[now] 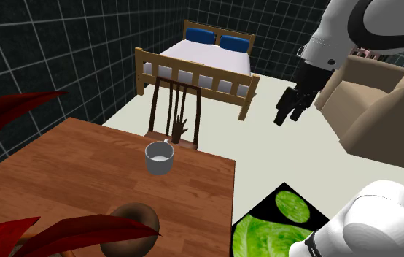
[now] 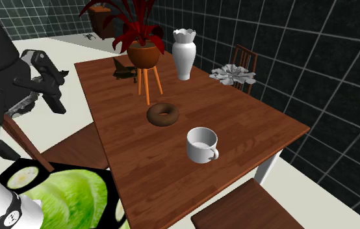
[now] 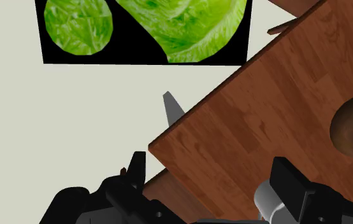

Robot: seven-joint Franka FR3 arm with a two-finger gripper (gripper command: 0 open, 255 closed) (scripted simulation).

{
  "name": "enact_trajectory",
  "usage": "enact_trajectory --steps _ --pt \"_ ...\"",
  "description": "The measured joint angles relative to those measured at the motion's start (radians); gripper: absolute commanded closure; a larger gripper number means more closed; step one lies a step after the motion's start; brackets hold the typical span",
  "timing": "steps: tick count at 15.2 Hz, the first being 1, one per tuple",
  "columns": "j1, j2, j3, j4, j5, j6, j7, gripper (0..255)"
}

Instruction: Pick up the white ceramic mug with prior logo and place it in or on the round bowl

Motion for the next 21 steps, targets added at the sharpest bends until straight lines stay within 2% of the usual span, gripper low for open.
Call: enact_trajectory --steps 2,6,13,17,21 --pt "0.002 0.011 0.008 0.003 0.004 0.007 0.008 0" --pt "0.016 0.093 0.078 0.008 0.034 0.083 0.075 0" --pt "0.034 0.307 0.219 0.073 0.063 0.231 0.219 0" --pt "0.038 0.446 0.292 0.135 0.050 0.303 0.308 0" --pt "0.038 0.596 0.350 0.226 0.007 0.349 0.395 0"
